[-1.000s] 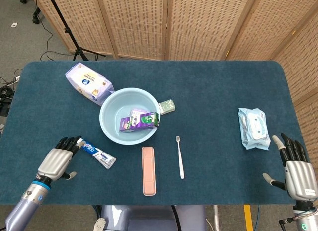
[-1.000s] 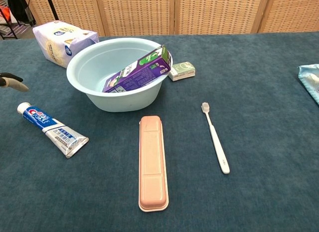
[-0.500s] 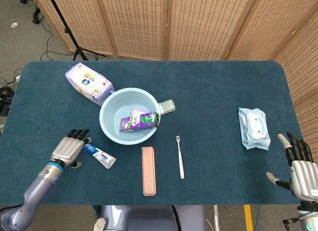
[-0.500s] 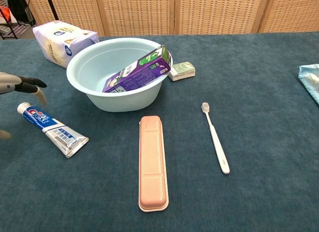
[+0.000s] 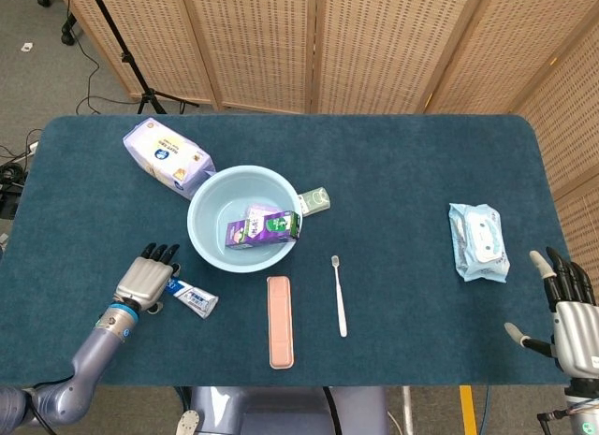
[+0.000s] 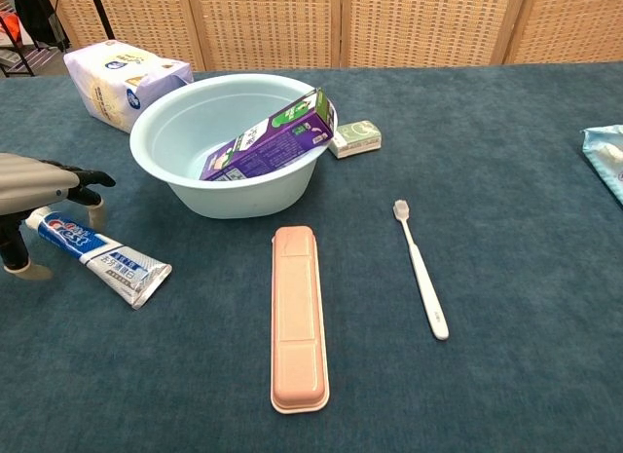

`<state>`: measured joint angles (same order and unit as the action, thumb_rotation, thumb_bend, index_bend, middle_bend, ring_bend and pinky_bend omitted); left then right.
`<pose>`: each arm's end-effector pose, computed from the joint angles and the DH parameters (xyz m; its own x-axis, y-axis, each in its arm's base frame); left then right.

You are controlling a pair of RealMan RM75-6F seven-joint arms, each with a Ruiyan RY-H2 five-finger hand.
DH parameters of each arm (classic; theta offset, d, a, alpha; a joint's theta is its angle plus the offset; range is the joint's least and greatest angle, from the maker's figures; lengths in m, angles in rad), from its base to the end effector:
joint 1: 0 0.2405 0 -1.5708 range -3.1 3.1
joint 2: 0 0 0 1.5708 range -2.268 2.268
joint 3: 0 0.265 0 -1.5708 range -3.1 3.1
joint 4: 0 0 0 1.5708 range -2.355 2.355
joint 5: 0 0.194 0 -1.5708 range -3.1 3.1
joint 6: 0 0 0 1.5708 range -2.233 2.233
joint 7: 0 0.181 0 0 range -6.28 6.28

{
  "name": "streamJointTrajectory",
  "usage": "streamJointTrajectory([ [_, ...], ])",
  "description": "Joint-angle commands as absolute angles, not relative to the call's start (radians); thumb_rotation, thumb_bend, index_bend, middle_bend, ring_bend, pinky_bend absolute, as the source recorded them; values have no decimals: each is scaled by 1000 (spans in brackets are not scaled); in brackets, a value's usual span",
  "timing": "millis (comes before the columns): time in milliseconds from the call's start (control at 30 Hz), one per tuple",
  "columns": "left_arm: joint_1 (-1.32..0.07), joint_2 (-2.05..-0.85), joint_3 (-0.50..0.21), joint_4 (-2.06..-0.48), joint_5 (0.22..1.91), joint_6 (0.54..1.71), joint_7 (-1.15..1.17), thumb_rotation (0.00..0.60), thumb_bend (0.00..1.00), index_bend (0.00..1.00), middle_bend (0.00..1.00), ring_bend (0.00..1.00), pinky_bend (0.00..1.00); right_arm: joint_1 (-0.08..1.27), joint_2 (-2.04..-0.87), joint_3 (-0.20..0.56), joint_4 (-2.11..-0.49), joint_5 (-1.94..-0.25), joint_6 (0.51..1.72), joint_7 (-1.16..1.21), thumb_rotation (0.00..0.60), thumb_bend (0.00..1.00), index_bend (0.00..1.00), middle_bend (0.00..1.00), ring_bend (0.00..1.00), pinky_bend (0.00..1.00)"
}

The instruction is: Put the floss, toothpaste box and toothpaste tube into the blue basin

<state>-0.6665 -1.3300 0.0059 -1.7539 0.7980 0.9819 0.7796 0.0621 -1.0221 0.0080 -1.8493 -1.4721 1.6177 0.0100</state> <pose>-0.2327 0.3178 0.0151 0.6850 0.4501 0.5728 0.7193 -0.2930 -0.6299 -0.2802 -0.1992 0.2059 0.2573 0.0714 0.9637 -0.9662 0.0359 0.2553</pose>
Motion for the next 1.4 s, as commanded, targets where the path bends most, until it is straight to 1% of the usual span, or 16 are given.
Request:
streamJointTrajectory([
  [33, -671, -1349, 23, -1730, 819, 997, 797, 600, 231, 453, 8, 0, 0, 58, -1021, 12, -1850, -1476, 1617, 12, 600, 0, 57, 0, 0, 0],
  [133, -672, -1369, 38, -1703, 839, 1012, 811, 600, 245, 502, 23, 4, 0, 54, -1020, 16, -1853, -1481, 1617, 14, 600, 0, 56, 0, 0, 0],
  [167, -669, -1378, 36, -1694, 846, 1019, 805, 600, 255, 528, 40, 19, 0, 52, -1020, 17, -1854, -1484, 1617, 15, 600, 0, 56, 0, 0, 0],
  [267, -656, -1403, 36, -1662, 890, 1051, 780, 600, 297, 610, 101, 103, 16, 48, -1020, 20, -1854, -1491, 1618, 15, 600, 0, 57, 0, 0, 0],
  [333, -649, -1415, 42, -1639, 923, 1068, 774, 600, 322, 650, 137, 154, 64, 45, -1021, 23, -1854, -1492, 1617, 17, 600, 0, 57, 0, 0, 0],
  [400, -643, -1425, 46, -1619, 951, 1081, 766, 600, 335, 670, 169, 195, 119, 44, -1021, 27, -1854, -1492, 1615, 19, 600, 0, 57, 0, 0, 0],
  [467, -637, -1435, 47, -1602, 973, 1092, 755, 600, 353, 689, 226, 246, 186, 43, -1021, 30, -1854, -1492, 1613, 20, 600, 0, 57, 0, 0, 0],
  [533, -628, -1446, 49, -1583, 1002, 1110, 743, 600, 362, 702, 272, 280, 221, 41, -1022, 32, -1853, -1495, 1612, 20, 600, 0, 57, 0, 0, 0],
  [700, -611, -1467, 46, -1542, 1085, 1149, 695, 600, 384, 736, 359, 365, 273, 37, -1023, 37, -1852, -1496, 1608, 25, 600, 0, 57, 0, 0, 0],
  [867, -598, -1466, 23, -1540, 1173, 1199, 626, 600, 395, 777, 401, 441, 316, 34, -1024, 43, -1851, -1495, 1603, 27, 600, 0, 57, 0, 0, 0],
  [1067, -594, -1440, -12, -1581, 1246, 1241, 564, 600, 397, 793, 407, 449, 319, 30, -1023, 48, -1851, -1500, 1601, 34, 600, 0, 57, 0, 0, 0],
  [1200, -598, -1405, -42, -1638, 1251, 1244, 554, 600, 396, 798, 411, 454, 319, 27, -1021, 52, -1852, -1499, 1599, 43, 600, 0, 57, 0, 0, 0],
  [1233, -600, -1394, -52, -1655, 1252, 1246, 557, 600, 396, 799, 413, 455, 319, 26, -1020, 53, -1852, -1499, 1599, 45, 600, 0, 57, 0, 0, 0],
  [1267, -606, -1378, -78, -1679, 1259, 1261, 557, 600, 396, 800, 418, 458, 319, 25, -1020, 55, -1853, -1498, 1599, 49, 600, 0, 57, 0, 0, 0],
  [1400, -614, -1354, -111, -1724, 1240, 1256, 567, 600, 395, 803, 428, 464, 319, 23, -1019, 61, -1850, -1495, 1597, 57, 600, 0, 57, 0, 0, 0],
])
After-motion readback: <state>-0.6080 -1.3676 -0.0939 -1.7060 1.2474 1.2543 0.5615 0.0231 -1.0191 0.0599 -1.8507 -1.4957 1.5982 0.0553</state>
